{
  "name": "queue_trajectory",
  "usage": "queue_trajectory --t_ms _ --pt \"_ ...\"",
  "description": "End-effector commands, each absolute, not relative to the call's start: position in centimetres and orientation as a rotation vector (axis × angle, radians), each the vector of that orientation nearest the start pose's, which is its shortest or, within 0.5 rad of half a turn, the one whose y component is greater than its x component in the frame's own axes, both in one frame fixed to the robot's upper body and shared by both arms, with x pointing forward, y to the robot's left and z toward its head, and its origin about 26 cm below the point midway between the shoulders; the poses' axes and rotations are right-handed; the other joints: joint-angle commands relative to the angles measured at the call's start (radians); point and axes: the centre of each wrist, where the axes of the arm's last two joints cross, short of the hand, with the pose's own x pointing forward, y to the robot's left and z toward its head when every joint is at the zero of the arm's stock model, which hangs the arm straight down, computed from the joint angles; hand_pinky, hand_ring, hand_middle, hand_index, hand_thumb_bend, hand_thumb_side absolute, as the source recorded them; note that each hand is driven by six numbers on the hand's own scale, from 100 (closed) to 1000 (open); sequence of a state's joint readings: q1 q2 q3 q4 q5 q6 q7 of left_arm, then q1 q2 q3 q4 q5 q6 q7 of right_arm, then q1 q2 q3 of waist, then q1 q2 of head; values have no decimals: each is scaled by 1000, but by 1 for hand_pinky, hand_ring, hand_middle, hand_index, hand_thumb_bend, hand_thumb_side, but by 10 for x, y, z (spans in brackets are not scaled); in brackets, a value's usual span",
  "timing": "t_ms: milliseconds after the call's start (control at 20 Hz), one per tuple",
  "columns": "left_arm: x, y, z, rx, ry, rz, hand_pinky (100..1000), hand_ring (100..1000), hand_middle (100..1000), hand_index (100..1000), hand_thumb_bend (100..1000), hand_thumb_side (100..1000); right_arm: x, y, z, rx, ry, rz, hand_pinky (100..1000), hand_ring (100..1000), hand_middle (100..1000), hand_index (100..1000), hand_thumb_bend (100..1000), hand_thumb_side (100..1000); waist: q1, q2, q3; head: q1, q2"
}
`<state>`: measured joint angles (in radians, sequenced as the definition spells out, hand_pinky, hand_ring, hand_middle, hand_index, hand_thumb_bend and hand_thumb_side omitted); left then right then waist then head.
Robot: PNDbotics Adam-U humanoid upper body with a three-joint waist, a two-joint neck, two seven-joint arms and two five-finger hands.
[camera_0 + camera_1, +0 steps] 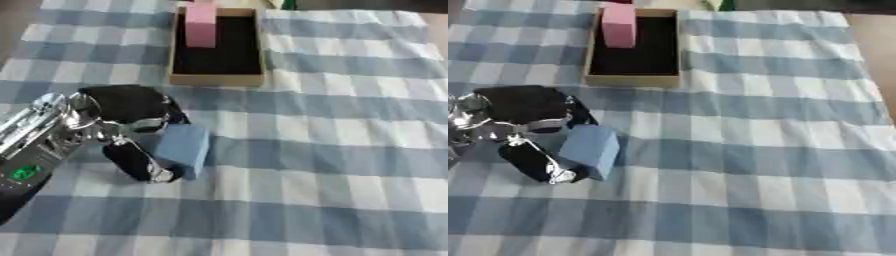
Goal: Pick up objects on the table and place them in the box.
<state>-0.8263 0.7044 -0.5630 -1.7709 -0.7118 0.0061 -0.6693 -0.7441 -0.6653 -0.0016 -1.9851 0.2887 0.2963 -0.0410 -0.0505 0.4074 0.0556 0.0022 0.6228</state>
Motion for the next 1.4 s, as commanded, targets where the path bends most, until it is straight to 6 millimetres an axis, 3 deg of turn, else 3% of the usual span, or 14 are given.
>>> queue_trajectory --t_ms 50,200,600,700,850,1400 --pt "344 181 267 -1148 1991 2752 572 539 491 679 100 536 292 -266 368 -949 -2394 561 797 761 493 734 150 725 3 -25 -3 0 -9" --pt "335 181 276 -1109 2041 2720 571 540 496 688 100 551 292 -267 368 -956 -2391 553 796 761 492 733 151 723 4 -26 -2 -3 -10" --pt "313 196 339 -1154 2295 2504 570 554 507 699 100 558 291 -262 372 -948 -2418 569 798 765 498 736 144 724 11 -26 -11 -3 -18" --pt "321 201 351 -1176 2393 2440 567 552 507 700 100 589 291 -260 374 -943 -2429 580 799 766 500 738 142 725 13 -26 -18 1 -24" --pt "342 208 360 -1210 2505 2387 563 550 507 700 100 565 290 -257 377 -933 -2449 595 799 767 501 738 141 724 18 -23 -35 12 -34" --pt "408 223 367 -1415 2725 2207 552 541 503 698 100 590 289 -250 383 -908 -2490 609 799 767 500 737 134 728 35 3 -81 42 -62"
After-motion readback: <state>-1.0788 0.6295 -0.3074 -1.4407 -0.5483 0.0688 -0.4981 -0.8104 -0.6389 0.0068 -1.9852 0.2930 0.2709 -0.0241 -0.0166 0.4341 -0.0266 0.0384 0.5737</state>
